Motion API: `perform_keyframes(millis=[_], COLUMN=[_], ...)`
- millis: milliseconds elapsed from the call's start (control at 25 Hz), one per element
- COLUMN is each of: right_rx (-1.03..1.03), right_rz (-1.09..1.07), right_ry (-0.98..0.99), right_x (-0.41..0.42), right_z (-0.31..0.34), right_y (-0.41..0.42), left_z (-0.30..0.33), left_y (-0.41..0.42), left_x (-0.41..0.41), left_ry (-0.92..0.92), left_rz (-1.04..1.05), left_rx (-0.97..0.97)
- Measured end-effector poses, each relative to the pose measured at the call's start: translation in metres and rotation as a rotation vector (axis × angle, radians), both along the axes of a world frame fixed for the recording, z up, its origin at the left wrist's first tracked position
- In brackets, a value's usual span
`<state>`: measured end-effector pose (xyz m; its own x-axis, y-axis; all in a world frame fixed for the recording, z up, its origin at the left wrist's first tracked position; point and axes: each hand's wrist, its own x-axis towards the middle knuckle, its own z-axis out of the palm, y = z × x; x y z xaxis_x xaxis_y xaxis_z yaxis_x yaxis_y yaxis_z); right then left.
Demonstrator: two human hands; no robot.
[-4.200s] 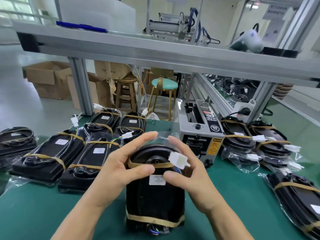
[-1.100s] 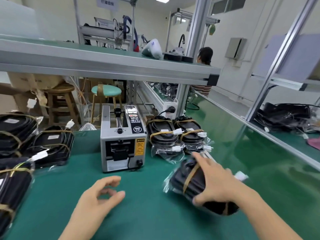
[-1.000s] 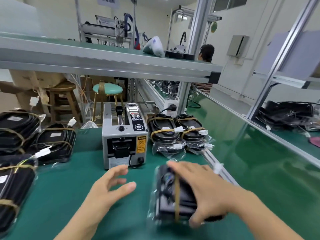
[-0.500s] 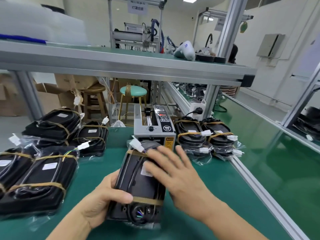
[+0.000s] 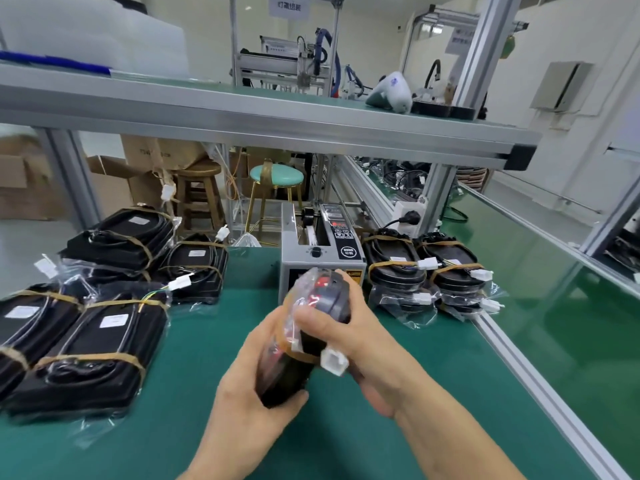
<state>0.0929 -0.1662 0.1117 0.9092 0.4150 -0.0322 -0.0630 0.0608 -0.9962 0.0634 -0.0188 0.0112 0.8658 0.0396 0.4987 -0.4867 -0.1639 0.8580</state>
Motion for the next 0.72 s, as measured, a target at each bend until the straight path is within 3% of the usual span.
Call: perform_keyframes(millis=[120, 280, 480, 560, 720], right_rx=[-0.113, -0.544, -0.751, -0.708, -0.518], right_rz=[-0.007, -0.016, -0.029, -0.154, -0.307], right_ry=[0.009, -0.220, -0.547, -0.517, -0.356], right_x=[0.005, 0.012, 0.026, 0.026, 0.017], right_z=[0.004, 0.013, 0.024, 0.017, -0.007], right_y=[0.009, 0.019, 0.015, 0.016, 0.036], left_z=[-0.018, -0.021, 0.017, 0.035, 0.045], left_y=[-0.013, -0.025, 0.007, 0.023, 0.003], left_x=[-0.009, -0.008, -0.018, -0.016, -0.009], left_ry=[0.011, -0.157, -0.190, -0.174, -0.084], left_rz=[0.248, 0.507, 0.393, 0.379, 0.092], left_rx=[0.043, 0.223, 0.183, 0.147, 0.246])
